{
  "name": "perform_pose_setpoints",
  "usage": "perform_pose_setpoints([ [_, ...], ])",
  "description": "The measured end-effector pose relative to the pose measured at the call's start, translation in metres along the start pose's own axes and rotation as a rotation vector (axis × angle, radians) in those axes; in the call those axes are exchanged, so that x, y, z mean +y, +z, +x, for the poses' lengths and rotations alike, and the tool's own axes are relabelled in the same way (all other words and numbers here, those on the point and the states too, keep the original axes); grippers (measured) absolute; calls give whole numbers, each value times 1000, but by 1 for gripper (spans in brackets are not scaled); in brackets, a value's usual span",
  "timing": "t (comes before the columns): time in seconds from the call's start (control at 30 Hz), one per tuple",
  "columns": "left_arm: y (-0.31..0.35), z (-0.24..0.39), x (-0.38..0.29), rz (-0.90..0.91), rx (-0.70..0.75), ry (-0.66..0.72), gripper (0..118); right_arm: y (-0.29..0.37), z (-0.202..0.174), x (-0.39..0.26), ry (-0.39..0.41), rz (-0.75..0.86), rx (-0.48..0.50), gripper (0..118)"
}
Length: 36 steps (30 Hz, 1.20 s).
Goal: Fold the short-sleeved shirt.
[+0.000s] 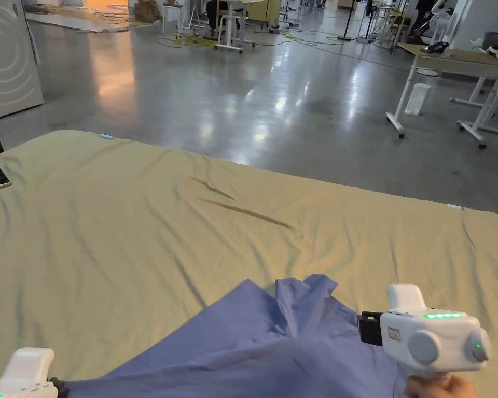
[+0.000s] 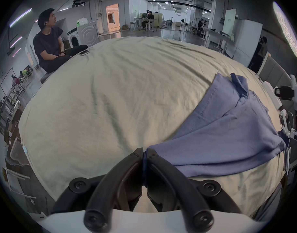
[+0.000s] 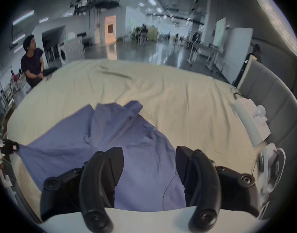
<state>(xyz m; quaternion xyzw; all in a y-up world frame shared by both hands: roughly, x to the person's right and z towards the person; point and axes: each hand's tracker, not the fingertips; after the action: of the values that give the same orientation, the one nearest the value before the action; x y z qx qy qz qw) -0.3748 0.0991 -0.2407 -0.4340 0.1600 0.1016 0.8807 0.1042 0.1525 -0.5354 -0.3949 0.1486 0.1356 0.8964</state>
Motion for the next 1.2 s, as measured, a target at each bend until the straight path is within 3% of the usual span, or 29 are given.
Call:
perform_pose_setpoints([
  [0.17,-3,8,1,-2,35,-14,5,-76,13,27,69,-133,-3,69],
  [0.4,-9,9,-1,-24,60,-3,5,-141,21,34,51,-286,22,67],
  [0.5,-10,8,-2,-27,54,20,5,-146,17,31,40,-293,41,53],
  [0.67,-13,14,-3,-32,65,8,5,-139,1,25,73,-258,30,1],
  [0.8,-10,15,-1,-23,65,3,5,-132,-6,19,93,-228,-5,0],
  [0.9,-5,14,3,-2,54,22,5,-111,-2,19,29,-150,-16,0],
  [1.0,2,15,10,30,41,22,5,-73,3,18,-37,-41,-14,0],
  [1.2,25,23,30,112,18,-15,5,19,14,27,-26,129,-45,0],
])
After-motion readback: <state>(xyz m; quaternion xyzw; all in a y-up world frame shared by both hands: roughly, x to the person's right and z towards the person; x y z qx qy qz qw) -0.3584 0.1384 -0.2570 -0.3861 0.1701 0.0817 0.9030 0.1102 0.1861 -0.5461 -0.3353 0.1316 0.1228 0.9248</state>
